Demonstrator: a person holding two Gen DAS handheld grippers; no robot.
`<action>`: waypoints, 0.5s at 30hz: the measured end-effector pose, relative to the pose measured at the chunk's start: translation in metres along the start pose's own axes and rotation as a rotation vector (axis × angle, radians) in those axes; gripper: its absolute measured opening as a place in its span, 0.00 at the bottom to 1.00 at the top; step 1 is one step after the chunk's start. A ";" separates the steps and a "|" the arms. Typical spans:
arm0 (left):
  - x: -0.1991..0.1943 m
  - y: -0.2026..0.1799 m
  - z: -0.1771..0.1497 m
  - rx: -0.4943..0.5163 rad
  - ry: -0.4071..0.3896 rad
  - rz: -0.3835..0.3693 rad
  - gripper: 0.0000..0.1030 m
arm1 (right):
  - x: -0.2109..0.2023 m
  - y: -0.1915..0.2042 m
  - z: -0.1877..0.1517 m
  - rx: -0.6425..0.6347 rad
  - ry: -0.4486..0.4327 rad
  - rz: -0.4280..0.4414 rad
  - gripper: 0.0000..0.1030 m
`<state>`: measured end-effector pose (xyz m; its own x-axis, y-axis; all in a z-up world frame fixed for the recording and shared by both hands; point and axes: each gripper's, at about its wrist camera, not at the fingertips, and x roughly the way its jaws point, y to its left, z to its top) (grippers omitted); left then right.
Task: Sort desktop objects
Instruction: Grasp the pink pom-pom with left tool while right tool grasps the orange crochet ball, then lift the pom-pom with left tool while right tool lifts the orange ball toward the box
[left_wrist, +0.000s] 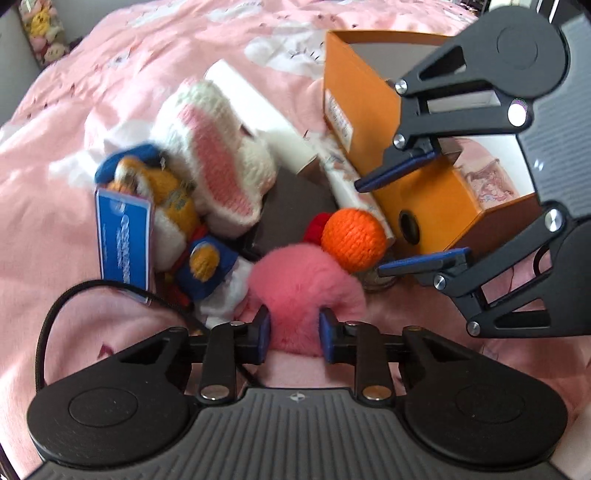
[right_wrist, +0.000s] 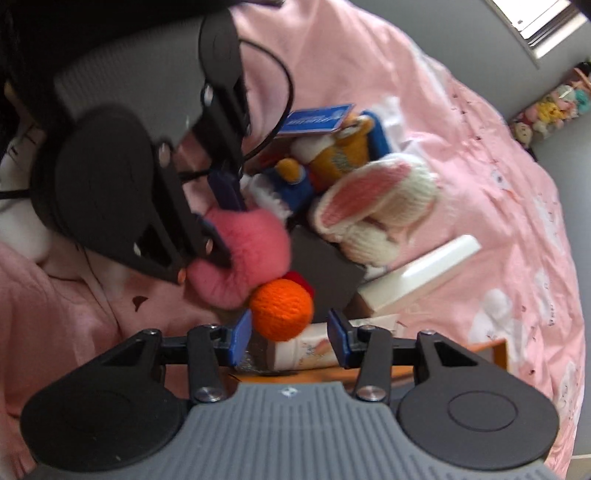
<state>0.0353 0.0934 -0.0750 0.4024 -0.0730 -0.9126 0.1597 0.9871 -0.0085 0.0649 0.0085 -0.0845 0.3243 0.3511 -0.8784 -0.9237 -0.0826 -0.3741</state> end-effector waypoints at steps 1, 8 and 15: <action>0.001 0.003 -0.001 -0.015 0.001 -0.005 0.32 | 0.004 0.001 0.001 -0.007 0.012 0.001 0.46; -0.006 0.012 -0.006 -0.040 -0.031 -0.030 0.35 | 0.026 0.007 0.004 -0.039 0.056 -0.030 0.43; -0.016 0.006 -0.008 -0.019 -0.063 -0.023 0.51 | 0.021 0.004 -0.001 0.029 0.028 -0.033 0.42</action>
<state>0.0226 0.1017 -0.0635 0.4552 -0.1039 -0.8843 0.1523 0.9876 -0.0376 0.0679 0.0148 -0.1053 0.3596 0.3271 -0.8739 -0.9180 -0.0440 -0.3942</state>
